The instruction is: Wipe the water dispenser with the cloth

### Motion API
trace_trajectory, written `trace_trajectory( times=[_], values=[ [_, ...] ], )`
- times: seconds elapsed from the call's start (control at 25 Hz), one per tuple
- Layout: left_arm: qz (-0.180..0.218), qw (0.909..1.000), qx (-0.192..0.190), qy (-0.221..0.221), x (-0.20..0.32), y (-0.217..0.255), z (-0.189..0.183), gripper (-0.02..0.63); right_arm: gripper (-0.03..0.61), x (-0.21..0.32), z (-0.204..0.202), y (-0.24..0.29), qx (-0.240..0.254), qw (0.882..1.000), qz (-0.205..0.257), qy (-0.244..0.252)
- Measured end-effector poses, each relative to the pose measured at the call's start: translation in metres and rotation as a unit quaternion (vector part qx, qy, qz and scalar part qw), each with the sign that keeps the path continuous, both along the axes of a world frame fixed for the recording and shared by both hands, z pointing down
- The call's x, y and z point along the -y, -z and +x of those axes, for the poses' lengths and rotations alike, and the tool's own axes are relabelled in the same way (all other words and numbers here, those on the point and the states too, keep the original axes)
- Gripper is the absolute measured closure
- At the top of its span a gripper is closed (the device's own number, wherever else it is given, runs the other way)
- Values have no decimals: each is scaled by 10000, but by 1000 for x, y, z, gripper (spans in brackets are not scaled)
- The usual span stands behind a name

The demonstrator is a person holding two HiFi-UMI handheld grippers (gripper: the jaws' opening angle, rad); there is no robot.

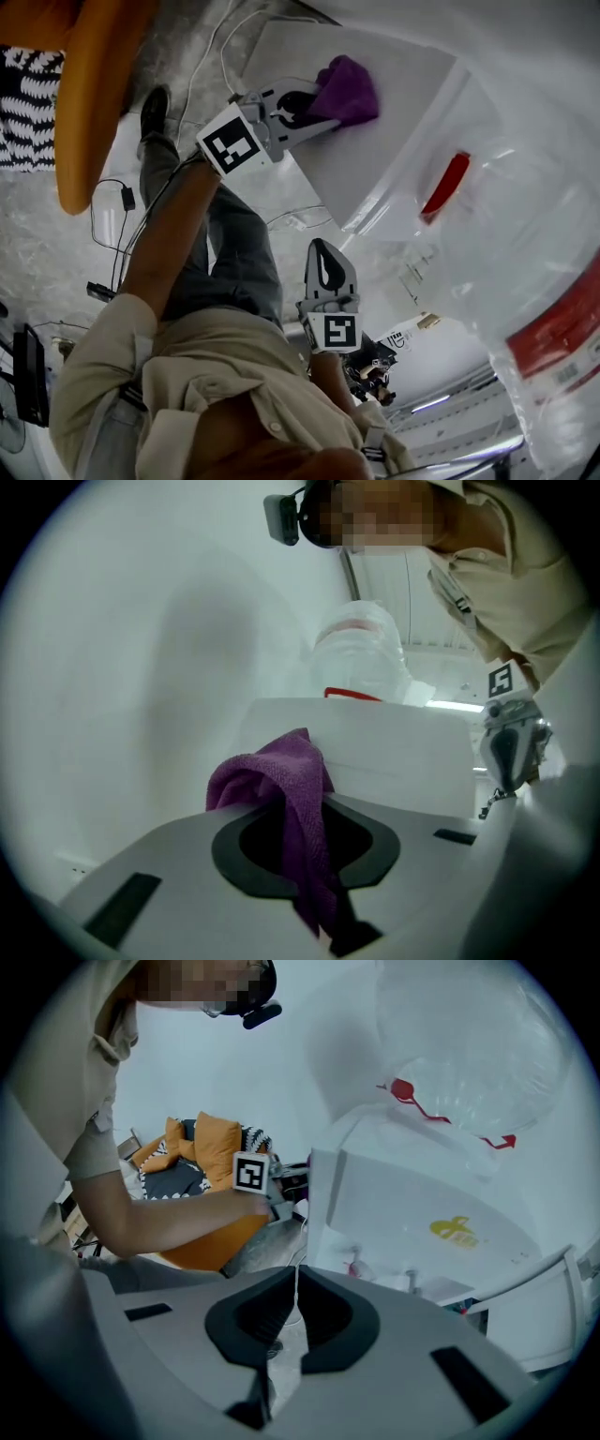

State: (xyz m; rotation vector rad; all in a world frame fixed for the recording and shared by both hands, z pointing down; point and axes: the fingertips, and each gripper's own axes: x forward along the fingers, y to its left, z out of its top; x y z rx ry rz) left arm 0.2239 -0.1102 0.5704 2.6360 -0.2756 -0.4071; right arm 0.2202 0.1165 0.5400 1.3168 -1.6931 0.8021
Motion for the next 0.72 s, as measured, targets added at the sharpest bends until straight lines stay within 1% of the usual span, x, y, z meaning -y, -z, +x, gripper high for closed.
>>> trace_trajectory(
  times=[0.04, 0.08, 0.16, 0.2, 0.24, 0.32, 0.36, 0.4, 0.48, 0.52, 0.56, 0.6, 0.68, 0.72],
  values=[
    [-38, 9999, 110, 93, 14, -10, 4, 546, 552, 0, -4, -2, 15, 10000, 1, 80],
    [147, 9993, 290, 159, 27, -20, 9, 546, 552, -1, -7, -5, 12, 9999, 1, 141],
    [618, 9954, 667, 285, 46, -38, 15, 546, 552, -6, -8, -11, -17, 9999, -56, 150],
    [682, 9943, 736, 347, 52, -43, 17, 545, 552, -9, -8, -14, -9, 9999, -102, 105],
    [636, 9946, 720, 387, 55, -46, 17, 546, 552, -12, -8, -16, 11, 9999, -134, 63],
    [355, 9975, 483, 381, 50, -48, 16, 546, 552, -12, -11, -17, 70, 9999, -52, 58],
    [185, 9987, 319, 343, 45, -48, 14, 546, 552, -6, -14, -14, 95, 9998, 129, 111],
    [71, 9994, 203, 277, 36, -48, 11, 546, 552, 5, -18, -9, 113, 9988, 415, 215],
    [97, 9998, 169, 45, 15, -52, 7, 546, 552, 36, -35, 0, 169, 9928, 1054, 537],
    [164, 9996, 202, -103, 2, -56, 5, 546, 552, 51, -46, 1, 231, 9894, 1270, 670],
    [193, 9992, 234, -242, -10, -59, 3, 546, 552, 63, -56, -2, 331, 9875, 1354, 731],
    [158, 9989, 249, -354, -21, -63, 0, 546, 552, 71, -66, -8, 462, 9874, 1330, 716],
    [2, 9983, 281, -505, -41, -69, -7, 546, 552, 82, -80, -23, 758, 9885, 1183, 564],
    [-33, 9975, 383, -593, -49, -74, -9, 546, 552, 86, -85, -32, 900, 9889, 1103, 428]
  ],
)
